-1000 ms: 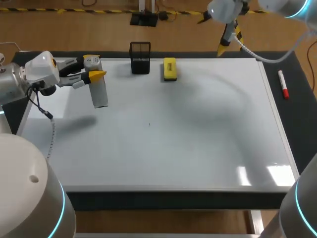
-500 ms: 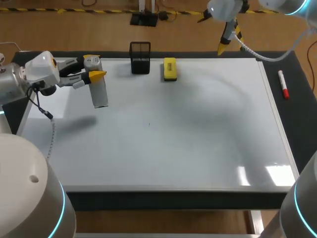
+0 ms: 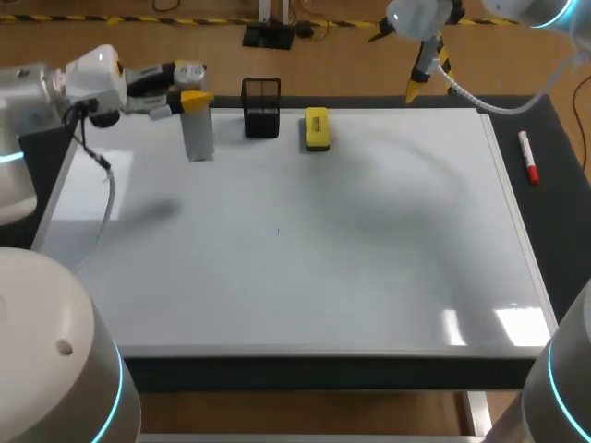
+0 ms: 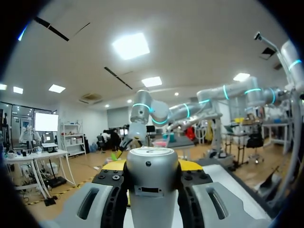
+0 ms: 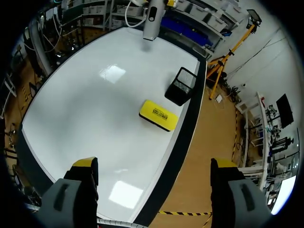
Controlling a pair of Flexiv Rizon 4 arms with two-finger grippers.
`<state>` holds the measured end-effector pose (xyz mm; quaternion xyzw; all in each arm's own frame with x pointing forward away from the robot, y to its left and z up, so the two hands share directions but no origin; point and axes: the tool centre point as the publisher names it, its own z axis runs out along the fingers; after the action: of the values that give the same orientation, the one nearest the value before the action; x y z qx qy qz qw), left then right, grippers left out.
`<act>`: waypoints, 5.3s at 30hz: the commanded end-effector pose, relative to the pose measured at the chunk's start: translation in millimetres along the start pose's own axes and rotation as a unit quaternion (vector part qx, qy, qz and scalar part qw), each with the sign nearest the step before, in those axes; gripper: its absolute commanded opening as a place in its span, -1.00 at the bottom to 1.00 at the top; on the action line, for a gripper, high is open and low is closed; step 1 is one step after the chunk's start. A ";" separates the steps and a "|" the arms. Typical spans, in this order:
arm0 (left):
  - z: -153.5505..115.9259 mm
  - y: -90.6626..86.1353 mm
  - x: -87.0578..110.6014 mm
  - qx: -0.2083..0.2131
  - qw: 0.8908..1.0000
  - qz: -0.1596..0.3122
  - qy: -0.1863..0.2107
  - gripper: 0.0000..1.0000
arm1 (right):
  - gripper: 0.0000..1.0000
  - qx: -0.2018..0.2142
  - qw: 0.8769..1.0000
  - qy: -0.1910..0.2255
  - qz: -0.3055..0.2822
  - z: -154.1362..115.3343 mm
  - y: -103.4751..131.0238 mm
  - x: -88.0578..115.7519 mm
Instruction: Pick up the inspection probe, press it on each red-marked spot on the whiteboard one by one, put down the probe, pick up the eraser, and wipe off all the red marks.
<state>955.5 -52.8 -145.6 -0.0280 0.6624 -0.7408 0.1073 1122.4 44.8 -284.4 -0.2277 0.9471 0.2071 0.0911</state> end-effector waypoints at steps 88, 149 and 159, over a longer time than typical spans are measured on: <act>120.2 78.8 -151.6 0.040 0.991 -0.008 0.124 -1.00 | 1.00 0.002 1.000 0.003 -0.001 -1.0 -0.2 -1.0; 103.2 116.1 -153.2 0.019 0.994 -0.028 0.106 1.00 | 1.00 0.002 1.000 0.003 -0.001 -1.0 -0.2 -1.0; 80.7 102.5 -145.5 -0.088 0.995 -0.010 0.040 1.00 | 1.00 0.002 1.000 0.003 -0.001 -1.0 -0.2 -1.0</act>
<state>1154.8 -119.1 -240.8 0.0400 0.6751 -0.7364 0.0159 1122.8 45.0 -284.5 -0.2277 0.9472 0.2067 0.0908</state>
